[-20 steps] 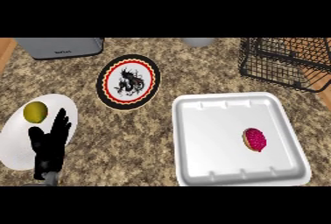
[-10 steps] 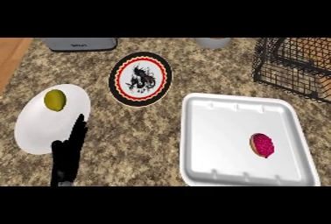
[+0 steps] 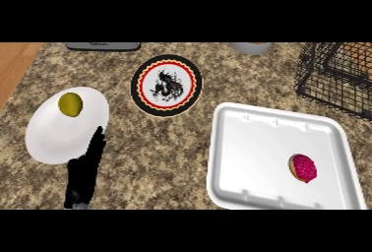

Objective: Pick the cupcake from the tray and place it in the tiered basket

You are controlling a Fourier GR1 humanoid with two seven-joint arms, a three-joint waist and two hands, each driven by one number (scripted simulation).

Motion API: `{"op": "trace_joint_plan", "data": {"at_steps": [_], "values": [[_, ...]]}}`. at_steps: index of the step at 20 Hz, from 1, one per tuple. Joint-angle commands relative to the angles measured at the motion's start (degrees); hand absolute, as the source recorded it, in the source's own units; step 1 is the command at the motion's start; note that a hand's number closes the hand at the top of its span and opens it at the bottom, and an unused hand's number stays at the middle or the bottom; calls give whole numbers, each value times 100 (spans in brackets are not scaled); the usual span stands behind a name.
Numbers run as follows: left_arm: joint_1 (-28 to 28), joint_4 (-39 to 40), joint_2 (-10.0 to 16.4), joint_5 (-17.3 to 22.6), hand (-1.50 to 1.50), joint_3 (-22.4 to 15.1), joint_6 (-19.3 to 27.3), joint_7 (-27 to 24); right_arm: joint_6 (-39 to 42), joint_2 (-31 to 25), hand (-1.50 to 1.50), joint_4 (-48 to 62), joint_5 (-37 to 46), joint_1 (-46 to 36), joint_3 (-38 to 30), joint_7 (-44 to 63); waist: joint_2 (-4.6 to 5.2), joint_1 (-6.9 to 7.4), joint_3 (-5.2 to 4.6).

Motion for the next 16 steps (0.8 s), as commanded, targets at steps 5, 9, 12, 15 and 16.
{"op": "trace_joint_plan", "data": {"at_steps": [5, 9, 12, 15, 16], "values": [[-291, -3, -91, -99, 0, -130, -55, 180, 606, -815, -150, -1035, 1944, -101, 279, 3104, 38, 193, 8], [-132, -153, -44, -161, 0, -135, -18, 187, 1206, -855, -150, -1167, 2675, -834, 619, 4461, -5, 210, 23], [-431, 167, 35, -36, 0, 108, -168, 212, 1476, -699, -150, -911, 3284, -1319, 1191, 4853, -16, 134, 24], [-67, -38, 21, -121, 0, -85, -197, 119, 2073, -713, -150, -234, 3433, -2172, 1254, 5148, -29, 200, 32], [-9, 126, -128, -148, 0, -118, -134, -111, 2173, -586, -150, -77, 3594, -2244, 1497, 5191, -17, 220, 27]]}}
